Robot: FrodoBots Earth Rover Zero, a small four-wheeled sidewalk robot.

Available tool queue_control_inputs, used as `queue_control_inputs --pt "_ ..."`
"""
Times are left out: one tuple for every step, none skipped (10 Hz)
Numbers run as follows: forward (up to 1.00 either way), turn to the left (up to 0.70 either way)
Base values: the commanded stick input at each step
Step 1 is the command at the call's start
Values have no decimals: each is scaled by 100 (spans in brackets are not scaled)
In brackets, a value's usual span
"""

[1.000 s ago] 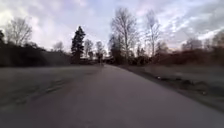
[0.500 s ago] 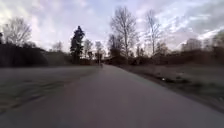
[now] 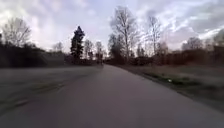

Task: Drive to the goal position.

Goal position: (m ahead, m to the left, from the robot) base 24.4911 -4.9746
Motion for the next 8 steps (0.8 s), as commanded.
queue_control_inputs --pt "100 1" --pt "100 1" --pt "100 1" --pt "100 1" --pt "100 1" --pt "100 1" --pt "100 1" --pt "100 1"
